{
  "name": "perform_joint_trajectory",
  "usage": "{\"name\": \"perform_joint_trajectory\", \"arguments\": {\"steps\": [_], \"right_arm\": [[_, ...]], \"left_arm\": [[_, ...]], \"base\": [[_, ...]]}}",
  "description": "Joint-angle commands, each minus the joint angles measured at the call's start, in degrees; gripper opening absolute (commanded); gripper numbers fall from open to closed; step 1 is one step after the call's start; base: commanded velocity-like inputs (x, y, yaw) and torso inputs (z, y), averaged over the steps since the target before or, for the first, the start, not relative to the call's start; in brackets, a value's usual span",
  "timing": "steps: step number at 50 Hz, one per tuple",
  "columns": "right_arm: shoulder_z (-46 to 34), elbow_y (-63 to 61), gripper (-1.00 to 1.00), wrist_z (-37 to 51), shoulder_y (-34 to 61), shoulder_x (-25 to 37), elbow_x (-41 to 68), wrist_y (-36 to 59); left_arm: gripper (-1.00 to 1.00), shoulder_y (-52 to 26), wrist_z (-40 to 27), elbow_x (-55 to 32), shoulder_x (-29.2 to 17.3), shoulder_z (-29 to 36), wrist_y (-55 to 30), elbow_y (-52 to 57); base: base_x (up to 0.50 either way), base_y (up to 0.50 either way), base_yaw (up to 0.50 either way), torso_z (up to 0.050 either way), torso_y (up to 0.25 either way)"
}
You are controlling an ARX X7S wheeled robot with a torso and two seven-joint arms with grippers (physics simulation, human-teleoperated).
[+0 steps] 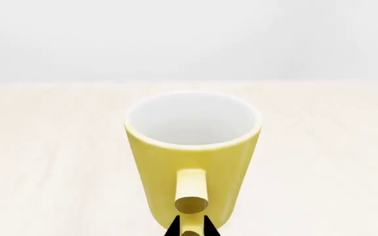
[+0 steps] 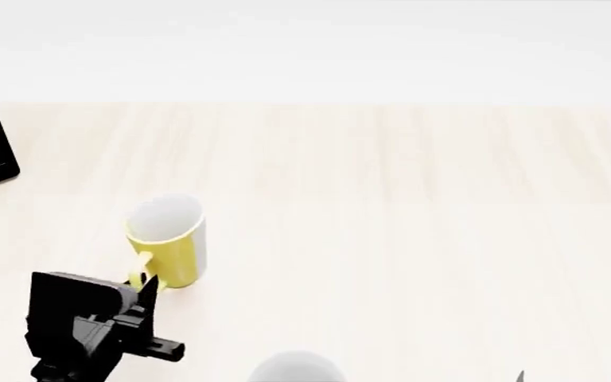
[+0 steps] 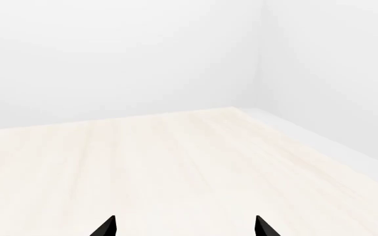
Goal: Put the yellow and white mug to the front of the white mug.
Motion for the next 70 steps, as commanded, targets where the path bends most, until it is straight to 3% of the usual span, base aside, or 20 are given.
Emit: {"name": "perform_joint_trajectory", "arguments": {"steps": [1, 2, 9, 15, 52, 70], "right_arm": [[-0.2, 0.2, 1.00, 0.3, 0.1, 0.2, 0.0, 0.0], [-0.2, 0.0, 1.00, 0.3, 0.0, 0.2, 0.1, -0.1], [-0.2, 0.0, 1.00, 0.5, -0.1, 0.3, 0.3, -0.2], [-0.2, -0.1, 1.00, 0.6, -0.2, 0.5, 0.4, -0.3], [-0.8, -0.8, 1.00, 1.3, -0.6, 1.3, 0.8, -0.5], [-1.4, -0.6, 1.00, 1.6, -0.5, 1.5, 0.9, -0.6]], "left_arm": [[-1.00, -8.7, 24.0, -10.0, -2.2, 1.5, -5.2, -2.7], [-1.00, -8.7, 27.0, -11.7, -2.6, 1.7, -6.7, -0.9], [-1.00, -12.6, 31.8, -13.2, -2.1, 2.7, -9.7, -3.3], [-1.00, -10.9, 38.3, -15.1, -3.6, 5.2, -12.8, 2.4], [-1.00, -10.9, 37.4, -12.4, -2.3, 8.3, -10.3, 2.5], [-1.00, -11.2, 37.8, -7.3, -1.5, 10.6, -2.0, -6.5]], "base": [[0.00, 0.00, 0.00, 0.000, 0.000], [0.00, 0.00, 0.00, 0.000, 0.000], [0.00, 0.00, 0.00, 0.000, 0.000], [0.00, 0.00, 0.00, 0.000, 0.000], [0.00, 0.00, 0.00, 0.000, 0.000], [0.00, 0.00, 0.00, 0.000, 0.000]]}}
